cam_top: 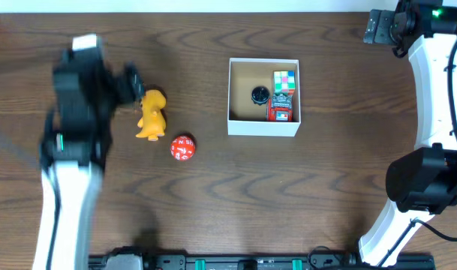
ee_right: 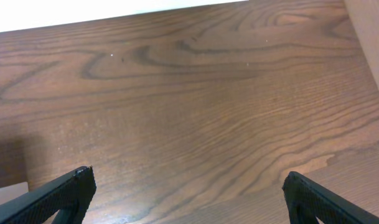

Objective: Pack container
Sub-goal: 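Move the left gripper over the orange toy dinosaur and grasp it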

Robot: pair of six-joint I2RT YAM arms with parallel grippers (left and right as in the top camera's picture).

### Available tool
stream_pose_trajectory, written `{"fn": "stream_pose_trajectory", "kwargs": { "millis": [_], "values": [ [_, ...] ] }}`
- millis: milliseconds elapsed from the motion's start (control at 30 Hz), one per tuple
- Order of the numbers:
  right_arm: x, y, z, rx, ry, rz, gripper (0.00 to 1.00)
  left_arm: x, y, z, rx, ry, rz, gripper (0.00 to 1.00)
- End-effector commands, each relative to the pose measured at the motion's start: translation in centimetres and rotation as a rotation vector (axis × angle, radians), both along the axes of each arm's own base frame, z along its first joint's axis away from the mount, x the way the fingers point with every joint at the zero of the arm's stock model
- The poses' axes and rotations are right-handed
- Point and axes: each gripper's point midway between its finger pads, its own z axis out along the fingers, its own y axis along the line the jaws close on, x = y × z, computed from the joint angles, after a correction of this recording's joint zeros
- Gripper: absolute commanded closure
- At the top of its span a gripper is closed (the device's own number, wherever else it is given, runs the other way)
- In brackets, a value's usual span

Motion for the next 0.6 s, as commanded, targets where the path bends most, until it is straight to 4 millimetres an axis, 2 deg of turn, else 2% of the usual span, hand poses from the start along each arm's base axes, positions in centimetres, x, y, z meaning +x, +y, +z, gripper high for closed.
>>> {"fn": "stream_pose_trajectory", "kwargs": {
  "millis": [0,100,200,333,467,567],
  "values": [
    [0.0,-0.3,-0.2,0.009,-0.001,-0.018,0.01,5.2,-1.0,-0.4,-0.018,0.07,-0.055,0.02],
    [0.0,-0.3,-0.2,0.009,0.0,-0.018,0.01,8.3,-2.1,-2.7,-0.057,0.109,-0.107,0.02],
    [0.0,-0.3,-0.2,0.009,0.0,-0.018,0.01,9.7,-2.9,-5.6,-0.092,0.157,-0.143,0.02],
    [0.0,-0.3,-0.2,0.009,0.0,-0.018,0.01,9.3,-3.2,-9.6,-0.112,0.278,-0.151,0.02],
    [0.0,-0.3,-0.2,0.009,0.0,-0.018,0.01,8.0,-3.2,-13.9,-0.125,0.432,-0.142,0.02],
    [0.0,-0.3,-0.2,0.009,0.0,-0.018,0.01,7.1,-3.1,-16.3,-0.129,0.518,-0.135,0.02]
  ]
}}
